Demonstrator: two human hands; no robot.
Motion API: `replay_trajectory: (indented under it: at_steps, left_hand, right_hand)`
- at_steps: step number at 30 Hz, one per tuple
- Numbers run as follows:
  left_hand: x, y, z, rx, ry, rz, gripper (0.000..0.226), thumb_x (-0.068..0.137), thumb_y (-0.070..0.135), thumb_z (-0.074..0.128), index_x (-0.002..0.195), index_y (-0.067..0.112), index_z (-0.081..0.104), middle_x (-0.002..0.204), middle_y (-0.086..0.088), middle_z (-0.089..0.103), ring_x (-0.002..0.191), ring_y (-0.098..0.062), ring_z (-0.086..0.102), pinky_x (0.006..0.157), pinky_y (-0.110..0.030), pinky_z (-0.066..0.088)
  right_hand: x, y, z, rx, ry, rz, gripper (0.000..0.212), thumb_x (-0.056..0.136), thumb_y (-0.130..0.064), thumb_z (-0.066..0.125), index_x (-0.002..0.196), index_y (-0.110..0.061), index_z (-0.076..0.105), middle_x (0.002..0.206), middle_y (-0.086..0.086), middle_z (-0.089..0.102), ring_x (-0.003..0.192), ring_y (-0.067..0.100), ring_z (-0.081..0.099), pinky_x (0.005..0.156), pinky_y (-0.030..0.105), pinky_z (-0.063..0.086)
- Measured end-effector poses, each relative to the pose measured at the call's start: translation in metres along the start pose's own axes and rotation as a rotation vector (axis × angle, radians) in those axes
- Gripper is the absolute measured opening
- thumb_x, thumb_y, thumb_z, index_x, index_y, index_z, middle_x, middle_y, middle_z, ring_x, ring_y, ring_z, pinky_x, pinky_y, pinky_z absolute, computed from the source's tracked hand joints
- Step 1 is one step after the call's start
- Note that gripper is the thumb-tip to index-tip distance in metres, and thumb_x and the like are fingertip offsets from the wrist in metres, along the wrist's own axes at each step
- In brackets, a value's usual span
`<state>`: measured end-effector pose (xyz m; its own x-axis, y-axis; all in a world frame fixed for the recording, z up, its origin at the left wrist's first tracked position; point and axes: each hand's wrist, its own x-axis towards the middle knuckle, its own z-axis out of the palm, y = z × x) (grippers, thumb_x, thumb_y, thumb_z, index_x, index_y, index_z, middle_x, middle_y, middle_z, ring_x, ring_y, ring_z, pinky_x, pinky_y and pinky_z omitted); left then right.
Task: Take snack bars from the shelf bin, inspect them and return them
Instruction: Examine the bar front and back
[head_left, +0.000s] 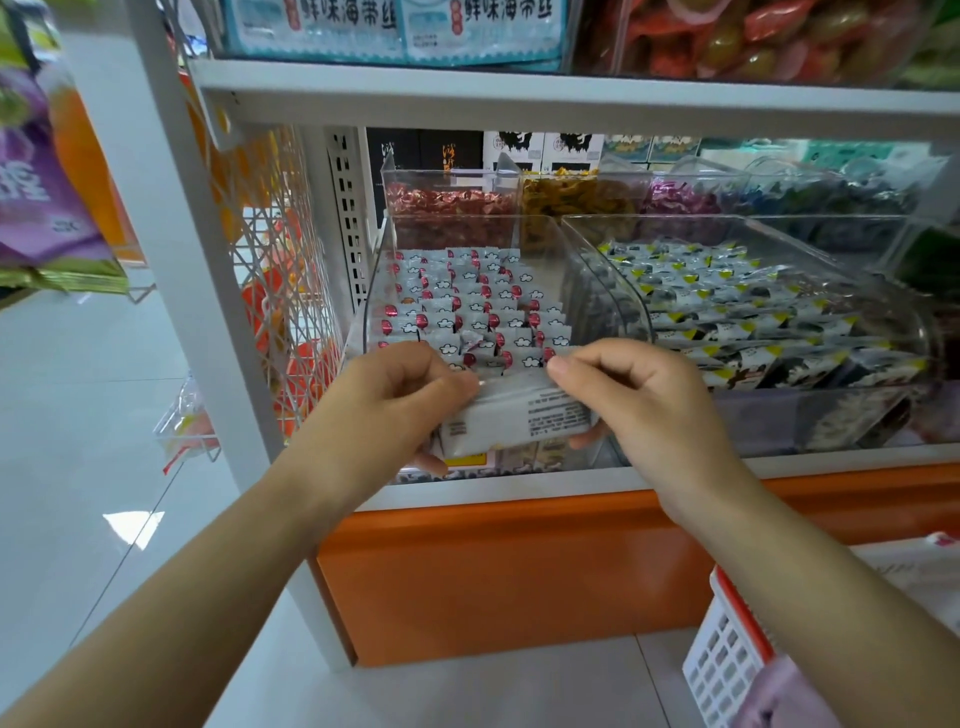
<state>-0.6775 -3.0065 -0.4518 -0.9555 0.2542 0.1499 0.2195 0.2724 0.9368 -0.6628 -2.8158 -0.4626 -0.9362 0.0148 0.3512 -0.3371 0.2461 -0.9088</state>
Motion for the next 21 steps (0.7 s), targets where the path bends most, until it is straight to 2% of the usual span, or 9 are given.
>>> replay_trajectory:
  at_steps: [2,4,8,12,15,17,19,21]
  left_hand:
    - [0.0,0.0,-0.001,-0.014,0.02,-0.005,0.026,0.088,0.023,0.059,0.073,0.001,0.06,0.056,0.003,0.063,0.051,-0.009,0.063,0.051,-0.025,0.057]
    - [0.001,-0.001,-0.002,-0.035,0.045,-0.021,0.027,0.087,0.023,0.059,0.07,0.003,0.06,0.064,-0.006,0.067,0.056,-0.015,0.068,0.048,-0.022,0.055]
    - [0.002,-0.003,-0.003,-0.083,0.045,-0.051,0.025,0.088,0.021,0.058,0.066,0.008,0.061,0.072,-0.012,0.068,0.067,-0.017,0.071,0.05,-0.019,0.054]
    - [0.003,-0.004,-0.003,-0.104,0.024,-0.037,0.027,0.082,0.031,0.057,0.077,0.005,0.063,0.077,-0.012,0.07,0.073,-0.019,0.071,0.058,-0.023,0.058]
    - [0.002,-0.004,-0.005,-0.089,-0.057,0.011,0.03,0.072,0.039,0.059,0.09,0.016,0.067,0.086,-0.002,0.073,0.078,-0.014,0.071,0.068,-0.019,0.056]
    - [0.001,-0.002,-0.005,-0.085,-0.076,0.042,0.032,0.071,0.035,0.061,0.097,0.019,0.067,0.088,0.004,0.073,0.079,-0.009,0.071,0.066,-0.014,0.053]
    - [0.002,-0.003,-0.004,-0.117,-0.021,0.04,0.032,0.074,0.032,0.059,0.1,0.016,0.066,0.085,0.005,0.074,0.076,-0.008,0.071,0.063,-0.012,0.052]
    - [0.005,-0.005,-0.003,-0.116,0.051,0.03,0.029,0.08,0.029,0.058,0.101,0.011,0.065,0.08,0.001,0.073,0.072,-0.008,0.071,0.06,-0.012,0.052]
  right_hand:
    - [0.002,-0.001,-0.003,0.093,-0.063,0.113,0.018,0.086,-0.021,0.062,0.074,-0.014,0.072,0.073,0.006,0.072,0.06,0.02,0.067,0.048,0.027,0.055]
    - [0.005,-0.003,-0.007,0.164,-0.181,0.232,0.02,0.081,-0.028,0.063,0.078,-0.012,0.073,0.077,0.01,0.073,0.06,0.026,0.068,0.049,0.027,0.055]
    - [0.009,-0.005,-0.014,0.18,-0.312,0.312,0.028,0.074,-0.035,0.061,0.083,-0.011,0.074,0.083,0.015,0.074,0.065,0.03,0.07,0.05,0.025,0.056]
    - [0.011,-0.002,-0.016,0.245,-0.296,0.322,0.025,0.073,-0.033,0.062,0.078,-0.011,0.074,0.081,0.017,0.073,0.061,0.027,0.069,0.047,0.023,0.055]
    - [0.012,0.003,-0.016,0.265,-0.253,0.315,0.031,0.074,-0.034,0.062,0.084,-0.006,0.071,0.079,0.017,0.072,0.059,0.026,0.069,0.045,0.023,0.054]
    - [0.012,0.006,-0.015,0.295,-0.204,0.296,0.04,0.074,-0.04,0.061,0.091,-0.004,0.069,0.081,0.018,0.072,0.061,0.024,0.069,0.047,0.023,0.054]
    - [0.013,0.007,-0.013,0.372,-0.188,0.262,0.048,0.071,-0.044,0.065,0.099,-0.005,0.067,0.084,0.02,0.068,0.065,0.023,0.068,0.053,0.025,0.055]
    - [0.014,0.008,-0.011,0.39,-0.21,0.196,0.051,0.068,-0.037,0.074,0.108,-0.008,0.065,0.085,0.011,0.067,0.07,0.02,0.067,0.061,0.026,0.055]
